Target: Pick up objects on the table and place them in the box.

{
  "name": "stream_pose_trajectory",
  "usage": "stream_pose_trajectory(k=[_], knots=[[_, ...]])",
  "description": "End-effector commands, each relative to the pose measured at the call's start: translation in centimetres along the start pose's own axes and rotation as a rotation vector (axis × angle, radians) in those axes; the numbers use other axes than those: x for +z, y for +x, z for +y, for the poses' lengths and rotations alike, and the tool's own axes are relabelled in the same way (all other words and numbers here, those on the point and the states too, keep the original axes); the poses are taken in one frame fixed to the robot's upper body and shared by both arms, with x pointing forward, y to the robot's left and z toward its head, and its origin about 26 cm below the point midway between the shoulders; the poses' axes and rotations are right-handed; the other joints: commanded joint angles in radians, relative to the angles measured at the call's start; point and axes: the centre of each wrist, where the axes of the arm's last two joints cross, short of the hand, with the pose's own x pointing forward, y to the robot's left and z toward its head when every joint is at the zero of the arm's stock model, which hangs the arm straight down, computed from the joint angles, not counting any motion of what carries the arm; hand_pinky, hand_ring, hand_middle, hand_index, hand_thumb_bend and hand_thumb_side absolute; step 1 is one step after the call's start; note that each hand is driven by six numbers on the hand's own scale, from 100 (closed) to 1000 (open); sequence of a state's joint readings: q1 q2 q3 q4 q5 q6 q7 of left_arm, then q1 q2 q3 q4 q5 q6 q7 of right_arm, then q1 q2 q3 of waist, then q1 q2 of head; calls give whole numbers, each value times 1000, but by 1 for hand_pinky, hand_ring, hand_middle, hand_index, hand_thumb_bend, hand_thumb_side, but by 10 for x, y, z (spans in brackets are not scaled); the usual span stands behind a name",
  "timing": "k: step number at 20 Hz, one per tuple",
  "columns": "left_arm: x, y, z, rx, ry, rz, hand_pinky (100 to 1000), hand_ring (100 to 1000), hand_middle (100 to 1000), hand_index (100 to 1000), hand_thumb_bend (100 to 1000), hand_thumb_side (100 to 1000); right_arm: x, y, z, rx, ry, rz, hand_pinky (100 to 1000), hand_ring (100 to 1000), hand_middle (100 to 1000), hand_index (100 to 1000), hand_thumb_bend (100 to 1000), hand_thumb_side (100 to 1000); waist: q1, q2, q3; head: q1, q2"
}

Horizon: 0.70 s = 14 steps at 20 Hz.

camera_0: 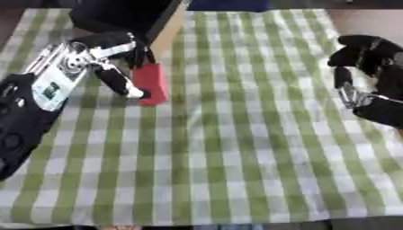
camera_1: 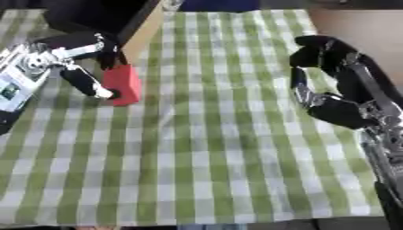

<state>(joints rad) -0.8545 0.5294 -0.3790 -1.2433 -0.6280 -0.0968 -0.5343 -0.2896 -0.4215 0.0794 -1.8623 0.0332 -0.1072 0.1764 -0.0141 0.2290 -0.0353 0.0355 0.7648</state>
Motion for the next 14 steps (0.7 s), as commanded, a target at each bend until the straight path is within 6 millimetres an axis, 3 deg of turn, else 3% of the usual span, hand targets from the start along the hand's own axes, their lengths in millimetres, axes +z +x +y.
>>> stream_pose_trajectory(k=[1,10,14], knots=[[8,-1,13,-23,28,7,691,567,531,782,567,257,-2,6,-8,23,-4,-21,786,703,638,845,100,179,1,-15,0,-4,5],[9,5,24,-98,3,29,709,578,534,768,625,283,-1,6,-8,25,-1,-20,785,703,637,844,100,179,6,-17,-1,-6,5],[5,6,25,-159,-33,45,702,540,486,782,639,286,-1,6,-8,25,-1,-18,785,703,637,844,100,180,8,-17,-2,-7,5]])
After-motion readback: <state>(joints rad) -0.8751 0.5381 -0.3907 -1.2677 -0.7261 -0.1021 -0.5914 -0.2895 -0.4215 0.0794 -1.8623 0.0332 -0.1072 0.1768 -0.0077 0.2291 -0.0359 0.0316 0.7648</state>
